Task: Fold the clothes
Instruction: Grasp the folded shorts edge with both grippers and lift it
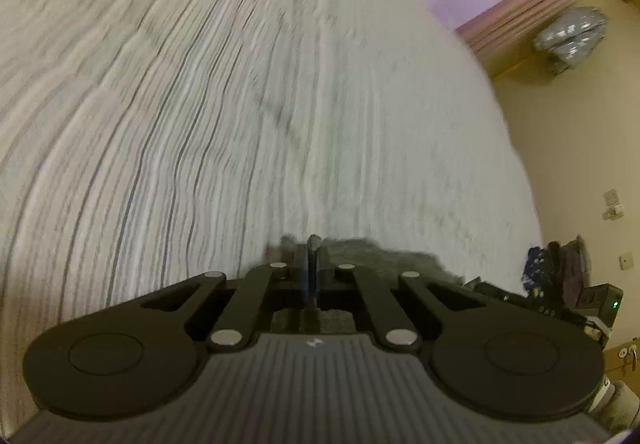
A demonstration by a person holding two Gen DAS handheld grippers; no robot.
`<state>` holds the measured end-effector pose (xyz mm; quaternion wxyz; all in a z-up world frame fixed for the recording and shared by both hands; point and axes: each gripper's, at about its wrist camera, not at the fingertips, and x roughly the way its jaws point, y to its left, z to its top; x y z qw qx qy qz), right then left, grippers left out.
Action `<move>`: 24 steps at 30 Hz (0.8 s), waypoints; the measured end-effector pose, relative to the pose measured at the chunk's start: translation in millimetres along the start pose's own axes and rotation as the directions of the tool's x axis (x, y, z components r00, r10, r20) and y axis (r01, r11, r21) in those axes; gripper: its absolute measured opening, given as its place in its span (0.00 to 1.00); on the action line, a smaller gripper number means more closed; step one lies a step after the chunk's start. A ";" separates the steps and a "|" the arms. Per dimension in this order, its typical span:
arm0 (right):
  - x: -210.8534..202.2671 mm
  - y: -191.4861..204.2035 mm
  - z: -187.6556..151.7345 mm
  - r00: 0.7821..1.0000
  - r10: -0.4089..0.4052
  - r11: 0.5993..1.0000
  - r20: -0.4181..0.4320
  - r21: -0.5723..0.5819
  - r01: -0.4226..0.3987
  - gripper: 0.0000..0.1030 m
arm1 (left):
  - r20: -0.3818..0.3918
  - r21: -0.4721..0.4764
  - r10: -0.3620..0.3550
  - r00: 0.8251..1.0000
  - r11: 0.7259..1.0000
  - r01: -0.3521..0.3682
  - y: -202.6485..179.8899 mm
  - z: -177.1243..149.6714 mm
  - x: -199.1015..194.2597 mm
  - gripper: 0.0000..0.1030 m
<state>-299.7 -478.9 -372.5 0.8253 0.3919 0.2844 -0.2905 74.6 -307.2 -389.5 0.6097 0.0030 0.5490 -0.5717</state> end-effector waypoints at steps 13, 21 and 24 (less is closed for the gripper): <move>8.8 -13.3 6.6 0.996 -0.051 0.999 0.071 0.003 0.051 0.00 | 0.145 0.063 0.037 0.989 0.997 -0.046 -10.5 -0.2 2.8 0.00; 39.5 -24.6 -4.4 0.991 -0.130 0.992 -0.027 -0.004 0.130 0.01 | 0.059 0.083 0.126 0.990 0.988 -0.130 -5.0 -6.5 42.0 0.00; 37.7 -29.3 0.0 0.987 -0.157 0.986 -0.033 0.055 0.159 0.01 | 0.017 0.095 0.165 0.986 0.982 -0.166 -7.2 -8.4 49.0 0.03</move>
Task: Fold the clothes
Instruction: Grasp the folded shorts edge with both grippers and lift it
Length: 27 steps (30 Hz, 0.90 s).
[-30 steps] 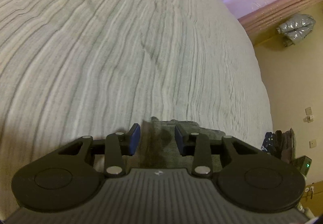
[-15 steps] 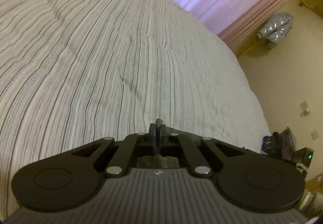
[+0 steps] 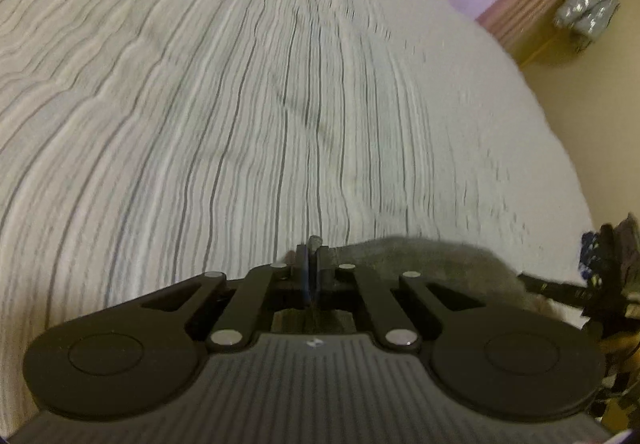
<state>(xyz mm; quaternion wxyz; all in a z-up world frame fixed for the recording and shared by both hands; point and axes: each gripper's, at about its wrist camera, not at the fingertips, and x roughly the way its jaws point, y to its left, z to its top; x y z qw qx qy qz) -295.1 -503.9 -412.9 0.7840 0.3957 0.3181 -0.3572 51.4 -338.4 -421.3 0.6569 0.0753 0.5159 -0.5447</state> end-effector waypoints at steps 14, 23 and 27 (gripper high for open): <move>-65.2 -61.4 -64.9 0.969 0.235 0.712 0.079 0.665 -0.227 0.65 | -0.070 -0.124 -0.118 0.991 0.986 0.108 -50.7 -33.5 -75.8 0.12; -40.5 -71.1 -65.4 0.951 0.300 0.665 0.067 0.700 -0.259 0.43 | -0.239 -0.145 -0.306 0.921 0.950 0.278 -114.5 -85.2 -35.8 0.12; -60.2 -85.9 -70.7 0.951 0.302 0.661 0.070 0.703 -0.262 0.43 | -0.275 -0.270 -0.324 0.905 0.930 0.251 -116.3 -111.2 -32.3 0.27</move>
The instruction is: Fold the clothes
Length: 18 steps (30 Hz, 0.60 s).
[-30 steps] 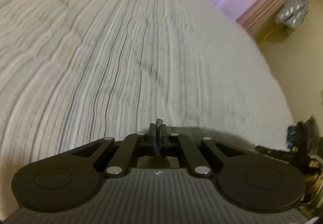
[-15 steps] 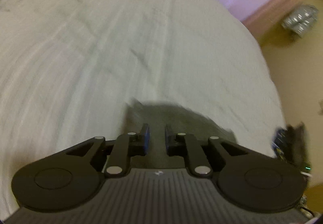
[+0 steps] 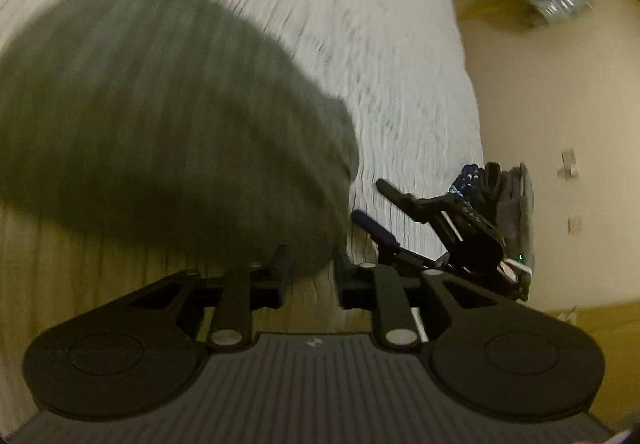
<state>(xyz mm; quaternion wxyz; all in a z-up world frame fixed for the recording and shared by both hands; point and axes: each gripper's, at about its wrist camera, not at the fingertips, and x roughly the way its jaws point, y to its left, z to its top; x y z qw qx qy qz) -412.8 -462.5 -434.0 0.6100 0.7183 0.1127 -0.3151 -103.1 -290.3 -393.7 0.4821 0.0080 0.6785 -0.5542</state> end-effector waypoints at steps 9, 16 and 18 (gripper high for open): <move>-43.0 -7.3 -18.3 0.996 -0.087 0.993 -0.001 -0.078 0.087 0.43 | 0.064 -0.295 -0.024 0.998 0.955 0.042 30.2 -30.3 24.3 0.32; -53.8 12.6 -47.6 0.982 -0.189 0.944 -0.008 -0.277 0.179 0.43 | 0.075 -0.223 0.001 0.997 0.975 0.016 14.3 -23.5 11.0 0.32; -52.3 9.4 -54.2 0.986 -0.168 0.960 -0.009 -0.230 0.162 0.44 | 0.064 -0.213 0.001 0.998 0.977 0.013 8.3 -18.5 9.4 0.32</move>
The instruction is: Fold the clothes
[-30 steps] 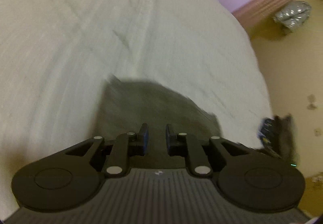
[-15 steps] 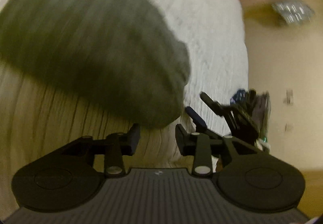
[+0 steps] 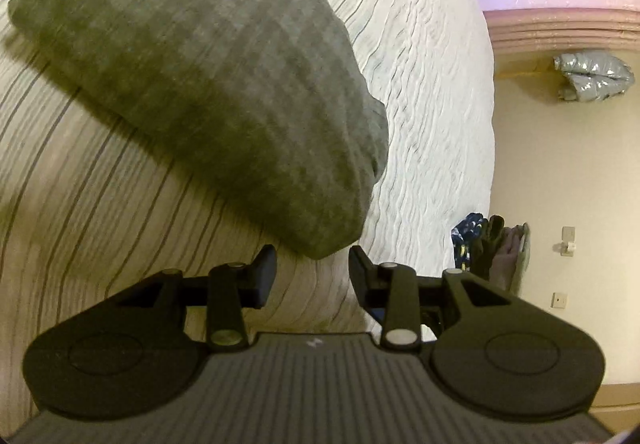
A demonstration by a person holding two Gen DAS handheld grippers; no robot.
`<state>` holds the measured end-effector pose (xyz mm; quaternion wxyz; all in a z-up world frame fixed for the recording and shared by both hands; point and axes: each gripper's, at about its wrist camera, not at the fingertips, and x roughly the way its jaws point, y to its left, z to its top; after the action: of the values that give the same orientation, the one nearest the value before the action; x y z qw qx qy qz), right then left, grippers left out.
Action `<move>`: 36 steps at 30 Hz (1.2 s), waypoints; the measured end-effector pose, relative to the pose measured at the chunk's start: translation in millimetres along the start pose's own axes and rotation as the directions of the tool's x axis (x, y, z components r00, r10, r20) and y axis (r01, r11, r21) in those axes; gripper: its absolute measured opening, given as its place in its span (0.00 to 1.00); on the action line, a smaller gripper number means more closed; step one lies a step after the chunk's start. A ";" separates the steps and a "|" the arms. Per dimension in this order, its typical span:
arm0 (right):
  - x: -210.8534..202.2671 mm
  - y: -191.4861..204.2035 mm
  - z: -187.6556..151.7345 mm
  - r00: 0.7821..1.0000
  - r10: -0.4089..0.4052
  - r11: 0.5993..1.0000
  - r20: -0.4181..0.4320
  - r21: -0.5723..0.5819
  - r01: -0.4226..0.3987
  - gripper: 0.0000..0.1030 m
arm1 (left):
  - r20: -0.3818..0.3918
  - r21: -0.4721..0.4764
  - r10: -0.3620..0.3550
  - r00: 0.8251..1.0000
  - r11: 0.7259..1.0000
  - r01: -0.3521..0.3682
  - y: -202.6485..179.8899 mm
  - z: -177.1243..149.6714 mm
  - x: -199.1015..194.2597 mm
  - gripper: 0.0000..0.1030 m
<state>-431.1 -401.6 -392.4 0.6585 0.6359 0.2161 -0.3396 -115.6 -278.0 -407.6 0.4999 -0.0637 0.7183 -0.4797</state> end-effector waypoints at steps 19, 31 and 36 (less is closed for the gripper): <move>26.0 -2.1 -66.6 0.982 0.161 0.905 0.094 0.383 -0.185 0.77 | 0.186 0.050 0.241 0.953 0.966 -0.254 11.7 77.7 -99.6 0.37; 74.4 18.3 -71.5 0.977 0.071 0.895 0.200 0.421 -0.151 0.25 | 0.182 -0.171 0.106 0.978 0.982 -0.075 83.3 70.7 -75.1 0.31; 70.5 27.0 -66.9 0.972 -0.025 0.937 0.232 0.343 -0.058 0.06 | 0.147 0.010 0.079 0.986 0.997 -0.081 85.6 80.9 -70.5 0.18</move>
<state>-354.1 -349.0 -430.7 0.5593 0.6998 0.0684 -0.4391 15.4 -242.8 -429.0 0.5706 -0.0660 0.6778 -0.4591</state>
